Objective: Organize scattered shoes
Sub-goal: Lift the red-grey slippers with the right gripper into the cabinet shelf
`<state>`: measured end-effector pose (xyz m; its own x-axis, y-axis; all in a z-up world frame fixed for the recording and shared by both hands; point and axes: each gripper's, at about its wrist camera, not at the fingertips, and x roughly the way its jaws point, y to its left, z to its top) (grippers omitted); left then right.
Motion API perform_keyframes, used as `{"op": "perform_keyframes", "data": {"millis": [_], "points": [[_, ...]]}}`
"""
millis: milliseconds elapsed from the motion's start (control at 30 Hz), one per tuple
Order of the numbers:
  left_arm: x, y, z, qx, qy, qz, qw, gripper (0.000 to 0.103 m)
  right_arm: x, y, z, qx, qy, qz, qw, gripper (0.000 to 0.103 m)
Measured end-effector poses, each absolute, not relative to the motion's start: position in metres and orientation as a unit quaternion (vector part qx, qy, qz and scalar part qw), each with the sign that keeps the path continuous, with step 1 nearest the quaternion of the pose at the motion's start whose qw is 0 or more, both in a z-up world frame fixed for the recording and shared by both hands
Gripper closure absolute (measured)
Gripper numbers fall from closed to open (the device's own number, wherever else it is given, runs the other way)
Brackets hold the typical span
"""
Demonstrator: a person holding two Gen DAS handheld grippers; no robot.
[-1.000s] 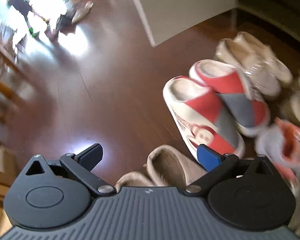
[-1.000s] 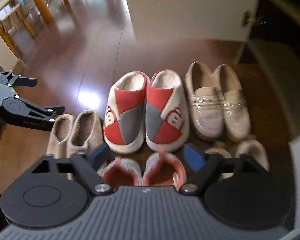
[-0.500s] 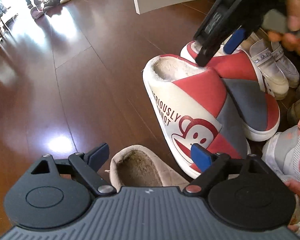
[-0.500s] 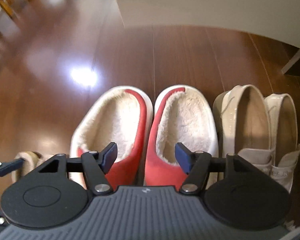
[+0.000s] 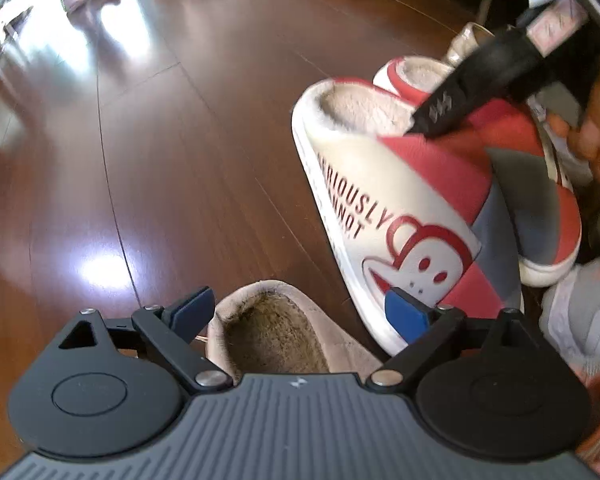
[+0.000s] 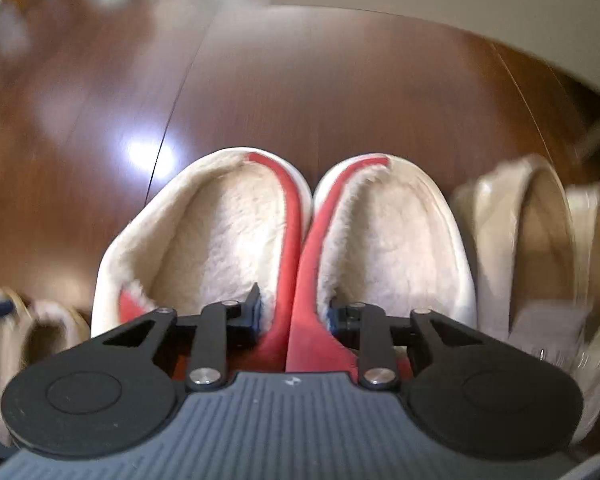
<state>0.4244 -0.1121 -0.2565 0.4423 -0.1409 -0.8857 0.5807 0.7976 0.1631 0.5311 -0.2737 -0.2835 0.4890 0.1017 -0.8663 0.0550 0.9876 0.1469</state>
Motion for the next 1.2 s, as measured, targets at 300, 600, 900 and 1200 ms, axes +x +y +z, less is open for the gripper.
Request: {"op": "perform_keyframes", "data": {"millis": [300,600,900,1200], "points": [[0.375,-0.112,-0.132,0.295,0.463,-0.258,0.795,0.010,0.459,-0.319,-0.156,0.232,0.418,-0.082,0.874,0.082],[0.353,-0.193,0.033,0.313,0.402,-0.375,0.775,0.009,0.364,-0.418,0.069,0.350,0.327,-0.238,0.845,0.082],[0.344,-0.299,0.115,0.301,0.282,-0.499,0.762,0.009,0.305,-0.512,0.229,0.397,0.233,-0.381,0.802,0.082],[0.395,-0.382,0.112,0.263,0.244,-0.605,0.711,0.009,0.340,-0.565,0.244,0.369,0.245,-0.517,0.733,0.082]]}}
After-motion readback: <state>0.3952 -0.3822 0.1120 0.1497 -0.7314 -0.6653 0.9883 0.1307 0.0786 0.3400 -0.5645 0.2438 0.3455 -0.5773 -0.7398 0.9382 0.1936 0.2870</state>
